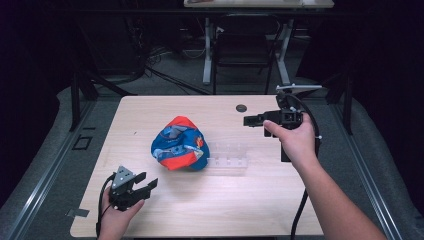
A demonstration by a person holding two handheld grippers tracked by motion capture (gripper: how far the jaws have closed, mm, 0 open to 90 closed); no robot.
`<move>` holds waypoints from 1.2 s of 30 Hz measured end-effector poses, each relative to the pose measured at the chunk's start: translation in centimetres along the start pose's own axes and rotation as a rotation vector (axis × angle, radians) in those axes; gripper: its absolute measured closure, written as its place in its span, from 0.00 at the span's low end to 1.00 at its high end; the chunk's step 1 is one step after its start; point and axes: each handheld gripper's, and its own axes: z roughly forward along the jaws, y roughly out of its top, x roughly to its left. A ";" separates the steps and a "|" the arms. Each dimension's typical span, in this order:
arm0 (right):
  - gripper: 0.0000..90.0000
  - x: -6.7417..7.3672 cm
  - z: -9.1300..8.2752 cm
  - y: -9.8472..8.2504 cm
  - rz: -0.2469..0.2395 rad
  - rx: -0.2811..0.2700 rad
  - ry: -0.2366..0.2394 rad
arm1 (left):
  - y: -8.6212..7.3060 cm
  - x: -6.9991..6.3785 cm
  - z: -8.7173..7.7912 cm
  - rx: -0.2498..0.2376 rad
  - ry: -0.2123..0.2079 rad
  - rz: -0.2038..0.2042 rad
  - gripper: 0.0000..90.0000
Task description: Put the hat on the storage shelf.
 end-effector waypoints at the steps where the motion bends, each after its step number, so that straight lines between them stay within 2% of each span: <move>1: 0.75 0.0 -0.1 -0.1 -0.012 0.001 -0.012 | -0.1 0.3 -0.1 -0.005 0.004 -0.013 0.52; 5: 0.74 -0.1 -0.2 -0.6 -0.027 0.000 -0.022 | -0.4 0.7 -0.4 -0.016 0.003 -0.025 0.52; 7: 0.74 -0.4 -0.1 -1.3 -0.042 0.008 -0.040 | -0.6 1.1 -0.6 -0.024 0.015 -0.047 0.52; 14: 0.74 -1.8 0.0 -3.1 -0.050 0.017 -0.062 | -1.1 1.7 -0.9 -0.028 0.030 -0.064 0.52; 17: 0.74 -2.2 0.0 -3.7 -0.057 0.019 -0.072 | -1.2 1.9 -0.9 -0.015 0.032 -0.067 0.52; 18: 0.74 -2.4 0.1 -4.1 -0.059 0.020 -0.081 | -1.3 1.9 -0.8 -0.025 0.032 -0.071 0.52; 19: 0.74 -2.5 0.3 -4.7 -0.089 0.026 -0.124 | -1.3 1.9 -0.8 -0.016 0.034 -0.072 0.52; 23: 0.74 -2.7 0.6 -5.7 -0.108 0.031 -0.129 | -1.5 1.9 -0.9 -0.012 0.035 -0.067 0.52; 24: 0.74 -2.7 0.8 -6.6 -0.150 0.043 -0.183 | -1.6 1.9 -0.8 -0.017 0.033 -0.066 0.52; 25: 0.74 -2.8 0.9 -6.9 -0.171 0.039 -0.208 | -1.6 1.9 -0.7 -0.015 0.032 -0.066 0.52; 26: 0.74 -2.8 0.9 -6.9 -0.171 0.039 -0.208 | -1.6 1.9 -0.7 -0.015 0.032 -0.066 0.52; 27: 0.74 -3.4 1.2 -7.7 -0.154 0.049 -0.180 | -1.7 1.9 -0.7 -0.009 0.030 -0.063 0.52; 28: 0.74 -3.4 1.2 -7.7 -0.154 0.049 -0.180 | -1.7 1.9 -0.6 -0.007 0.028 -0.061 0.52; 29: 0.74 -4.0 1.5 -8.4 -0.154 0.041 -0.201 | -1.7 1.8 -0.6 -0.006 0.026 -0.056 0.52; 31: 0.74 -4.3 1.6 -8.6 -0.150 0.050 -0.200 | -1.7 1.8 -0.6 -0.009 0.025 -0.050 0.52; 36: 0.74 -5.6 1.9 -10.5 -0.103 0.030 -0.173 | -1.8 1.9 -0.6 0.001 0.019 -0.053 0.51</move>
